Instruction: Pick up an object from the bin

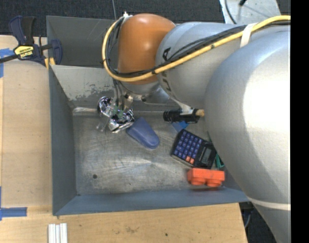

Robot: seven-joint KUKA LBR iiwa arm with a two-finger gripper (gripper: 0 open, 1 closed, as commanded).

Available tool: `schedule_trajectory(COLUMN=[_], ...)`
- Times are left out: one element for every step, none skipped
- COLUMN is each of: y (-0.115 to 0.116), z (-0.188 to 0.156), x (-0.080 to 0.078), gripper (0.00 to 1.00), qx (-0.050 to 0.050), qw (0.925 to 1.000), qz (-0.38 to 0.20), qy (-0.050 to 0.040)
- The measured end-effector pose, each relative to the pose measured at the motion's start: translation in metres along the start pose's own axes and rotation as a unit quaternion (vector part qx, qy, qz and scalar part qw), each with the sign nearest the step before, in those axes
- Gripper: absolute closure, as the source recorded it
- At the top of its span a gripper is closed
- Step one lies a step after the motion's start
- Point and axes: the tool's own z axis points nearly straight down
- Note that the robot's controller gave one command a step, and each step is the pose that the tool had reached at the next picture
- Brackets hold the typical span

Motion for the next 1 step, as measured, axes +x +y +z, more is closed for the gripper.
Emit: schedule_trajectory(y=[-0.0225], z=[-0.0652], x=[0.0151], gripper=[1.00], qx=[0.000], qw=[0.9992], qz=[0.039], qy=[-0.0002])
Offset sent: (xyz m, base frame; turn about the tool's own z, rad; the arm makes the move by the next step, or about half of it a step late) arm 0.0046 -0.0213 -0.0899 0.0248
